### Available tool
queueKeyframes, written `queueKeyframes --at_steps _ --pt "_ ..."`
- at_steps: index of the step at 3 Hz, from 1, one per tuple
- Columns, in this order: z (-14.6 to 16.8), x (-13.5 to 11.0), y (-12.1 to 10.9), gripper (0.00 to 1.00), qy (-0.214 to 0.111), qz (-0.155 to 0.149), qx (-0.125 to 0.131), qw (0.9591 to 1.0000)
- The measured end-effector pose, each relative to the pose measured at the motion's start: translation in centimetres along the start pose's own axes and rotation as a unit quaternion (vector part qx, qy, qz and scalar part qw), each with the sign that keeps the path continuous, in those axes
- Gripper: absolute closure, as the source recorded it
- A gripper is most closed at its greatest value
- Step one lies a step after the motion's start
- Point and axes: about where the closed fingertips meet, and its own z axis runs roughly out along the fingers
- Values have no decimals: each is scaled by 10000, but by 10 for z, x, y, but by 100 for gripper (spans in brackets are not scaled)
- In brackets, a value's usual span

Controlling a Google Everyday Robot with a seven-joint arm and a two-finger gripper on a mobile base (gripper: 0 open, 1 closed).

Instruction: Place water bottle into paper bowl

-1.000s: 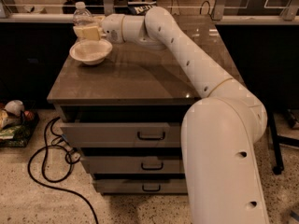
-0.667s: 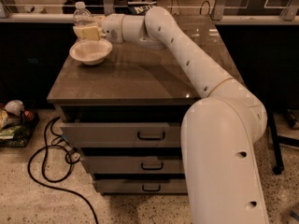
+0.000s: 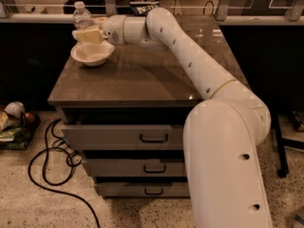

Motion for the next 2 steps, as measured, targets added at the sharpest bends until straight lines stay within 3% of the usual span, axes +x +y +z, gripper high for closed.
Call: queueKeyframes --at_steps 1,2 --pt "3 0 2 0 -1 4 -23 10000" --pt "3 0 2 0 -1 5 -25 10000"
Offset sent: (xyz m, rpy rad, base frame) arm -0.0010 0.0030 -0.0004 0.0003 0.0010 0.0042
